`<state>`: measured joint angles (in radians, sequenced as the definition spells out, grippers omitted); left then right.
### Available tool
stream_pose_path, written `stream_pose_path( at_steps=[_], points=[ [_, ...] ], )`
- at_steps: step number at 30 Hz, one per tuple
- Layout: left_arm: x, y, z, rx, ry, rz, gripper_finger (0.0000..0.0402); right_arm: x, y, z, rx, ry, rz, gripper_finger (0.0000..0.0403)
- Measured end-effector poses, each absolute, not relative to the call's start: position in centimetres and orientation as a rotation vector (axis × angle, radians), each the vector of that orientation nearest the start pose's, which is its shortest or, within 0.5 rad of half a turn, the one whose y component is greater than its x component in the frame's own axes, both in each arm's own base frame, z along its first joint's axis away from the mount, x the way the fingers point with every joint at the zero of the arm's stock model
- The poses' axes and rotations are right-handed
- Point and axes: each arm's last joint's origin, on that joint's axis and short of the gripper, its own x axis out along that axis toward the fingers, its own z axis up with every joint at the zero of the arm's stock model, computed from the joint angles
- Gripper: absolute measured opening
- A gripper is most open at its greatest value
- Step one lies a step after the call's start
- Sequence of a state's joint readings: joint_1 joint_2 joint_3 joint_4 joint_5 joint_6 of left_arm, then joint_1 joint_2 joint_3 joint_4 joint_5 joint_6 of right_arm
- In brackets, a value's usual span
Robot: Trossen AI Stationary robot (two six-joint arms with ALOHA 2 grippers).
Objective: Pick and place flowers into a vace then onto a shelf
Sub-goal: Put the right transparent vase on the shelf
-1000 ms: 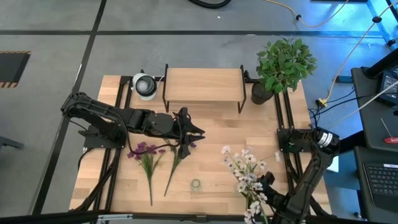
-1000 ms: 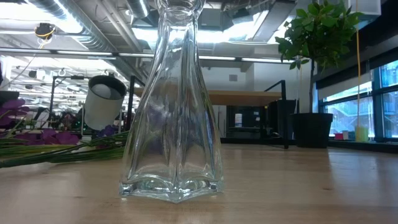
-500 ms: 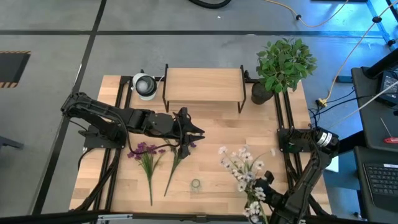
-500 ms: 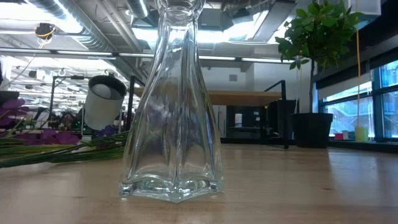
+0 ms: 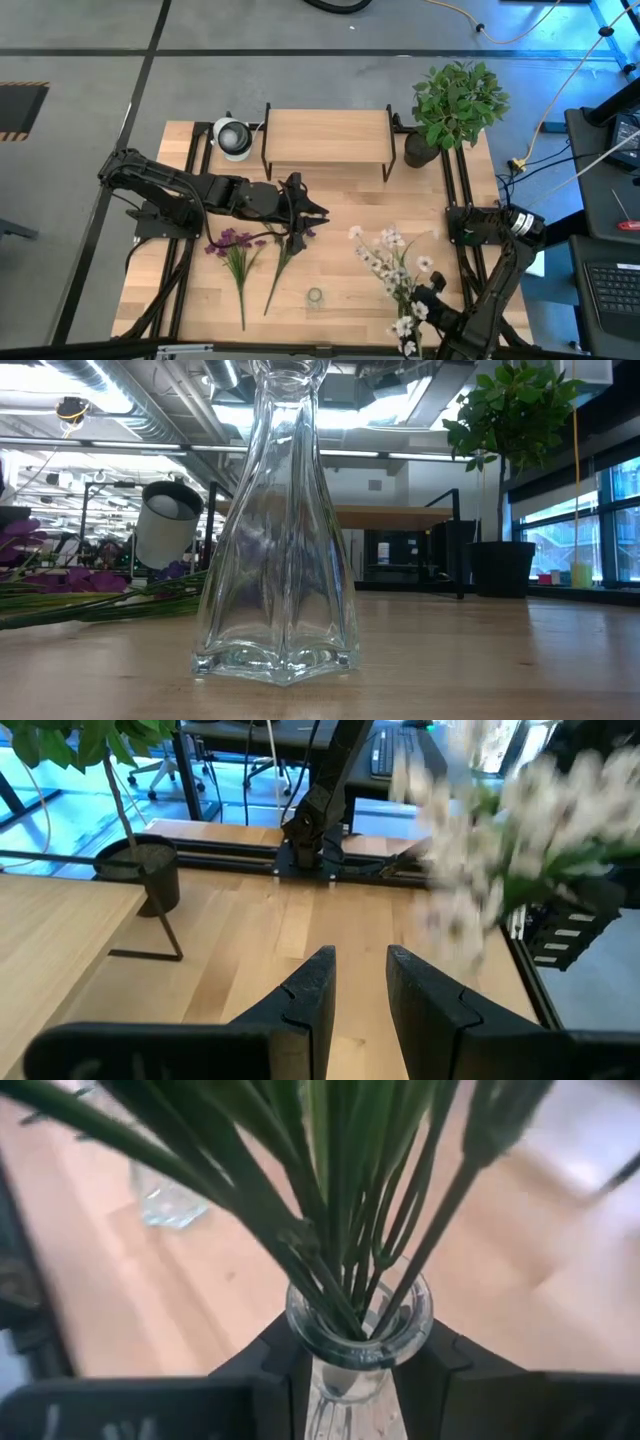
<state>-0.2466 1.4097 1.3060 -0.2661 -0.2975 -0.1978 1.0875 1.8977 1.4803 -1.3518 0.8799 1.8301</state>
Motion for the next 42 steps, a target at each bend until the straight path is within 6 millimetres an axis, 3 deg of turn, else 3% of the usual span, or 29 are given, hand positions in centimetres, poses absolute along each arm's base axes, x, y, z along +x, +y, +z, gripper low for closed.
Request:
stream_pose_path(
  at_steps=[3, 6, 10, 15, 22, 32, 36, 42],
  points=[
    [30.9, -6.9, 36.3, -0.095, 0.360, 0.086, 0.0086, 17.5, 27.9, 25.2, 0.158, 0.600, -0.681, 0.0100],
    [30.7, -6.9, 36.1, -0.089, 0.383, 0.088, 0.0086, 18.0, 27.1, 27.9, 0.209, 0.522, -0.631, 0.0100],
    [30.2, -6.8, 35.8, -0.138, 0.432, 0.101, 0.0086, 18.6, 24.5, 31.5, 0.209, 0.503, -0.631, 0.0100],
    [29.7, -7.2, 35.2, -0.165, 0.505, 0.111, 0.0086, 19.2, 20.1, 35.5, 0.229, 0.478, -0.650, 0.0100],
    [28.9, -7.9, 34.4, -0.133, 0.602, 0.101, 0.0086, 20.4, 13.2, 39.6, 0.161, 0.416, -0.733, 0.0100],
    [28.6, -7.8, 34.0, -0.111, 0.661, 0.109, 0.0086, 25.9, 3.0, 43.0, 0.095, 0.421, -0.778, 0.0100],
    [28.5, -8.0, 34.0, -0.106, 0.661, 0.102, 0.0086, 26.9, -0.9, 43.9, 0.075, 0.395, -0.766, 0.0100],
    [28.6, -7.9, 34.0, -0.062, 0.663, 0.090, 0.0086, 27.9, -5.0, 42.8, 0.058, 0.422, -0.736, 0.0100]
  ],
)
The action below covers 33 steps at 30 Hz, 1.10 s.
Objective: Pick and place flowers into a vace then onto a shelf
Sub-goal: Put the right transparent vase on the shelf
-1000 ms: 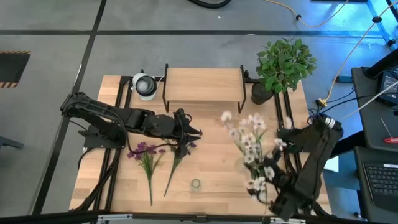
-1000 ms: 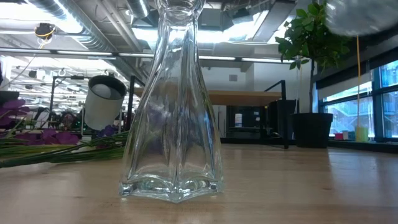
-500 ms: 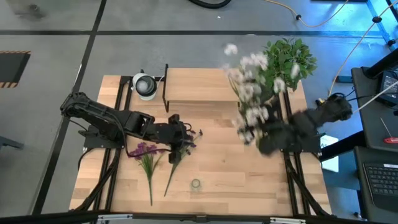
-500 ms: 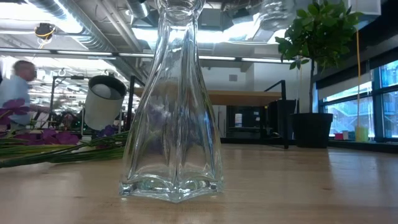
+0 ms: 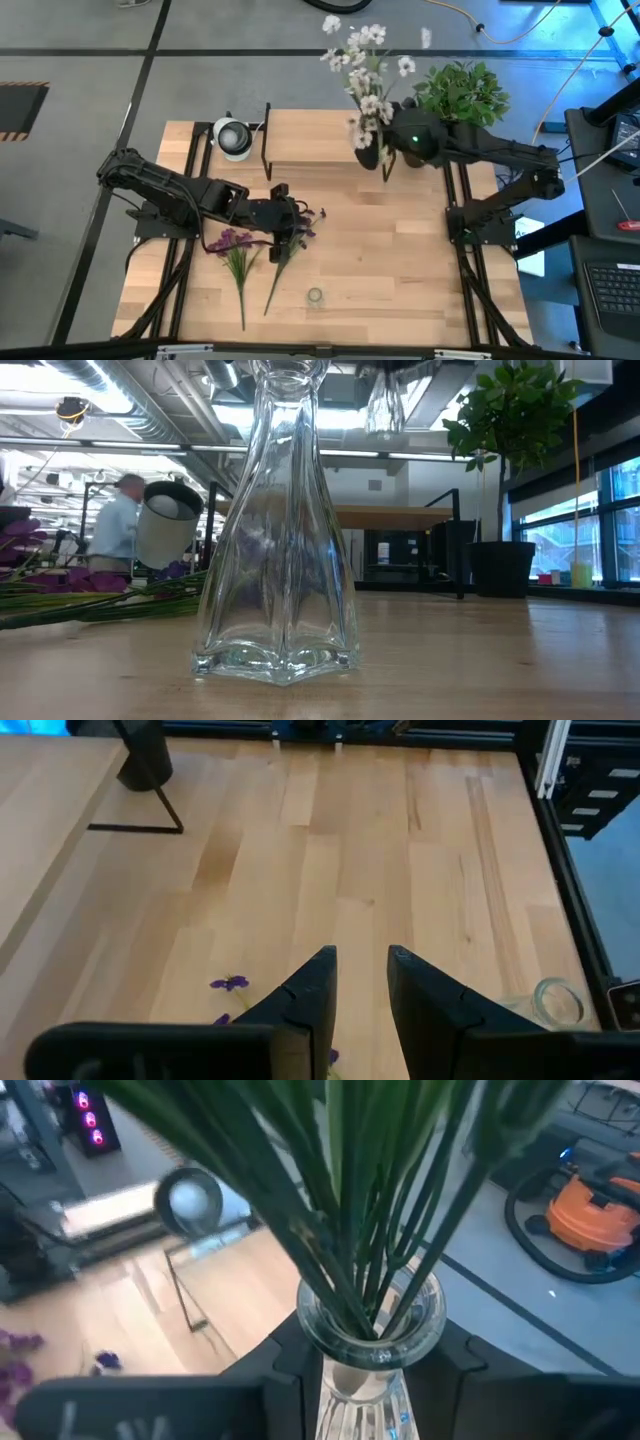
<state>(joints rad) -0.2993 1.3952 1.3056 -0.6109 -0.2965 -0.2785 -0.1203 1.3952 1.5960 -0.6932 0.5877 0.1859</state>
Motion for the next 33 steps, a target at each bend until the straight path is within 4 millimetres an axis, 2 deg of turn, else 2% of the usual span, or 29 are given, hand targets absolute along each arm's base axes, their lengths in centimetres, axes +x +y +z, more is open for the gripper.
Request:
stream_pose_path(
  at_steps=[7, 11, 16, 25, 33],
  points=[
    [28.7, -7.4, 34.0, -0.056, 0.661, 0.103, 0.0086, 29.1, -9.0, 39.3, 0.064, 0.421, -0.755, 0.0100],
    [28.8, -7.2, 34.0, -0.059, 0.661, 0.112, 0.0086, 28.8, -11.0, 36.7, 0.077, 0.466, -0.802, 0.0100],
    [28.8, -7.1, 34.0, -0.061, 0.661, 0.115, 0.0086, 28.5, -13.0, 34.7, 0.114, 0.447, -0.809, 0.0100],
    [28.8, -7.1, 34.0, -0.061, 0.660, 0.115, 0.0086, 27.8, -14.5, 32.4, 0.195, 0.454, -0.816, 0.0100],
    [28.8, -7.1, 34.0, -0.061, 0.660, 0.116, 0.0086, 27.8, -14.5, 32.2, 0.169, 0.456, -0.808, 0.0101]
  ],
)
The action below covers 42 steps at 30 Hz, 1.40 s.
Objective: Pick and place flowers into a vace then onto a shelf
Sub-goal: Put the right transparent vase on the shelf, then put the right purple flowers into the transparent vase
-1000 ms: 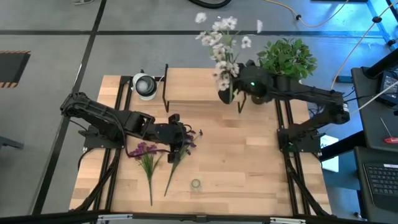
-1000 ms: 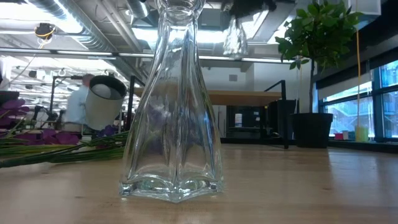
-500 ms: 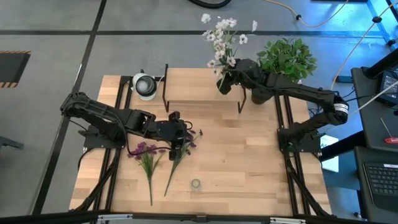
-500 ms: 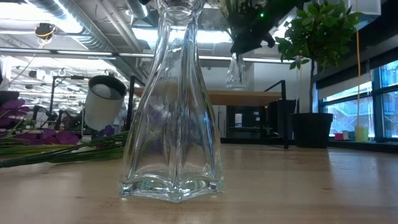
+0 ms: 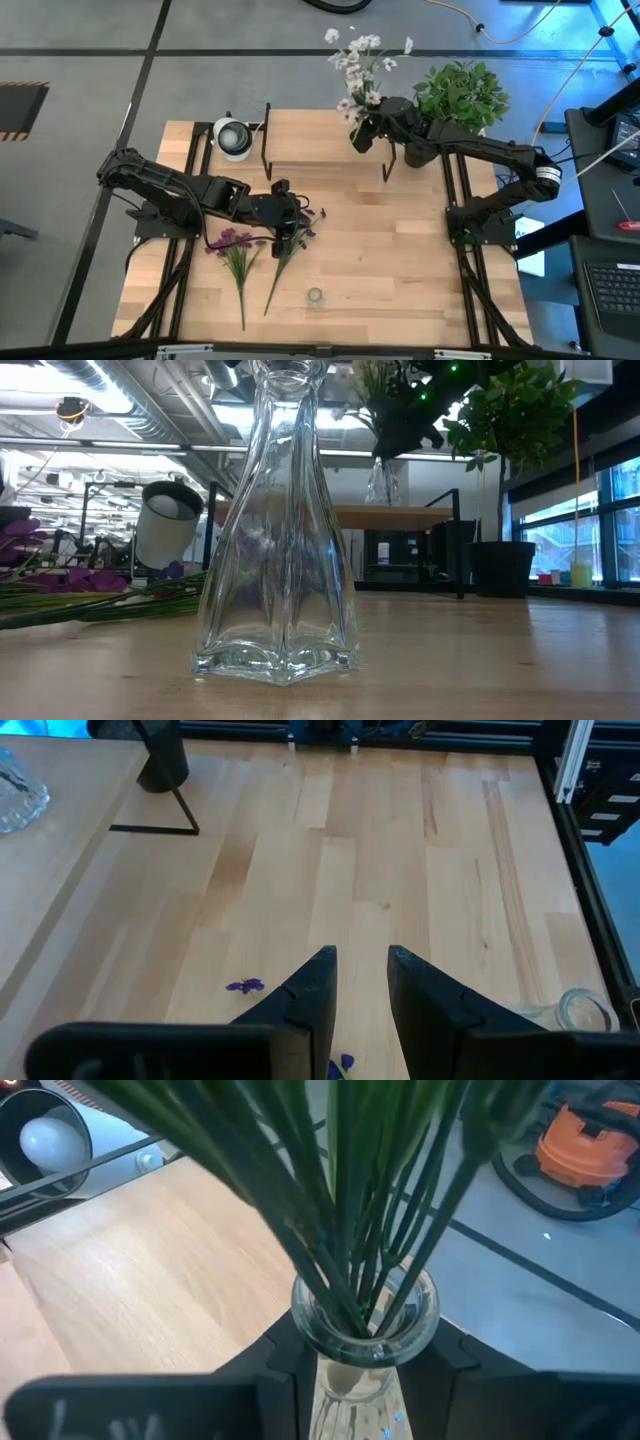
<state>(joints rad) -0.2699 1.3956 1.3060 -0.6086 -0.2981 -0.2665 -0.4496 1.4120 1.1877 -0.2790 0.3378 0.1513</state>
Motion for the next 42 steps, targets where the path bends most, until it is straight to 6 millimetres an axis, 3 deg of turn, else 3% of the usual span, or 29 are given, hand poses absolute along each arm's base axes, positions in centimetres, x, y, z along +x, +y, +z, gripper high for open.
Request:
stream_pose_path(
  at_steps=[10, 25, 36, 42],
  points=[
    [28.8, -7.1, 34.0, -0.060, 0.659, 0.117, 0.0086, 27.8, -14.5, 32.2, 0.147, 0.473, -0.811, 0.0212],
    [28.8, -7.1, 34.0, -0.043, 0.660, 0.111, 0.0086, 27.9, -14.3, 33.1, 0.221, 0.453, -0.732, 0.0320],
    [28.8, -7.1, 34.0, -0.045, 0.661, 0.108, 0.0086, 27.6, -14.0, 32.6, 0.236, 0.527, -0.749, 0.0339],
    [28.8, -7.1, 34.0, -0.044, 0.662, 0.108, 0.0086, 26.3, -12.7, 33.1, 0.269, 0.577, -0.743, 0.0339]
  ],
)
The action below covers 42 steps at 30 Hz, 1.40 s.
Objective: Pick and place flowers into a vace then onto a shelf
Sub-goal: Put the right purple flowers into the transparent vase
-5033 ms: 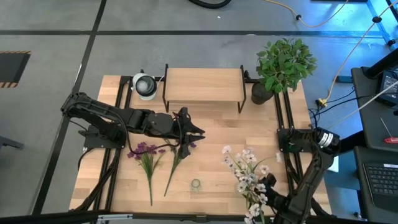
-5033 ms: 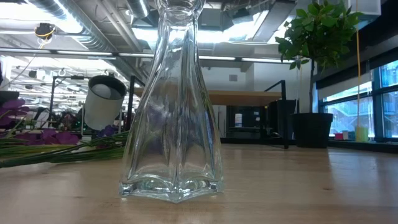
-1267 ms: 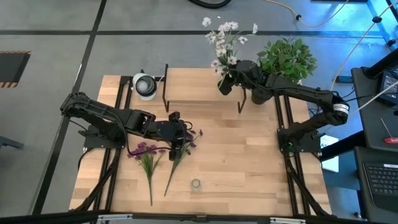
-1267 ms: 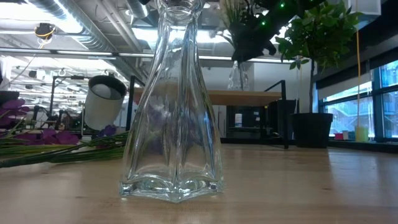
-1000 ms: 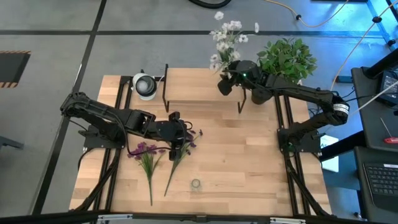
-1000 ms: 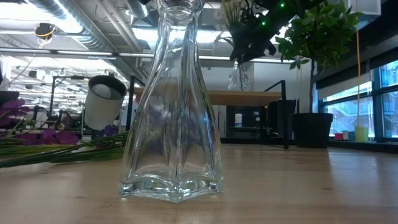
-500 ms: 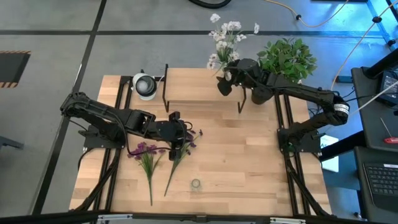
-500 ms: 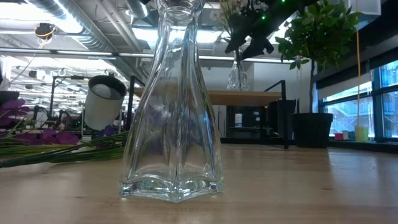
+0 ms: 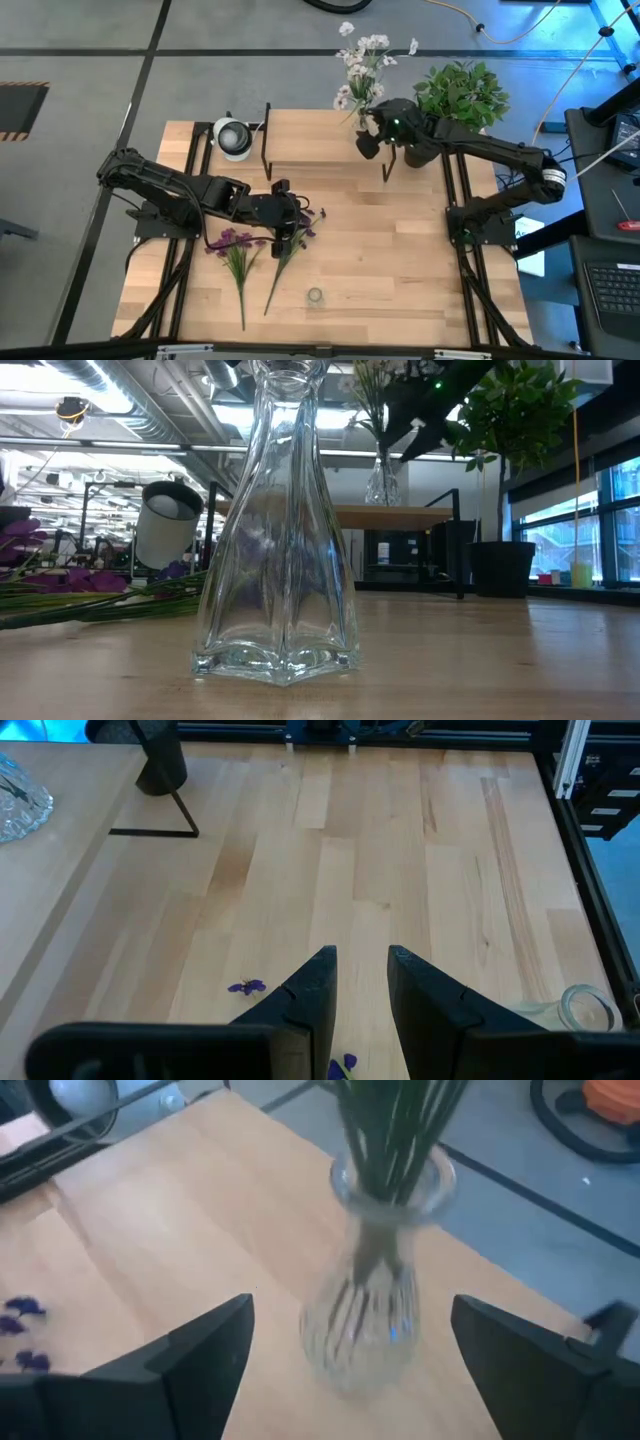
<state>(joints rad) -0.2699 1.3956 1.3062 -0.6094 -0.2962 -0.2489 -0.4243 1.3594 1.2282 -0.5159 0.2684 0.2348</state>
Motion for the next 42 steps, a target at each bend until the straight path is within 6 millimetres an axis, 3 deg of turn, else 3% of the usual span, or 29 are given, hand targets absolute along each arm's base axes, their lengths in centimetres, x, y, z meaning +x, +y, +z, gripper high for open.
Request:
stream_pose_path(
  at_steps=[6, 10, 19, 25, 32, 35, 42],
  points=[
    [28.8, -7.1, 34.0, -0.044, 0.662, 0.108, 0.0086, 24.2, -9.9, 35.1, 0.327, 0.551, -0.692, 0.0339],
    [28.8, -7.1, 34.0, -0.045, 0.662, 0.107, 0.0086, 23.2, -7.1, 36.2, 0.375, 0.542, -0.539, 0.0339],
    [28.8, -7.2, 34.0, -0.083, 0.661, 0.116, 0.0086, 24.0, 0.9, 36.4, 0.341, 0.573, -0.225, 0.0339],
    [28.8, -7.4, 33.7, -0.256, 0.674, 0.114, 0.0086, 24.5, 5.4, 33.9, 0.272, 0.652, -0.128, 0.0339],
    [28.3, -8.5, 30.4, -0.354, 0.783, 0.135, 0.0086, 25.3, 9.4, 29.3, 0.274, 0.590, -0.052, 0.0339],
    [28.0, -9.1, 29.2, -0.343, 0.812, 0.154, 0.0086, 25.1, 10.5, 28.0, 0.263, 0.541, -0.022, 0.0339],
    [27.1, -10.8, 26.6, -0.364, 0.863, 0.220, 0.0086, 23.7, 11.6, 24.6, 0.225, 0.604, 0.016, 0.0339]
  ],
)
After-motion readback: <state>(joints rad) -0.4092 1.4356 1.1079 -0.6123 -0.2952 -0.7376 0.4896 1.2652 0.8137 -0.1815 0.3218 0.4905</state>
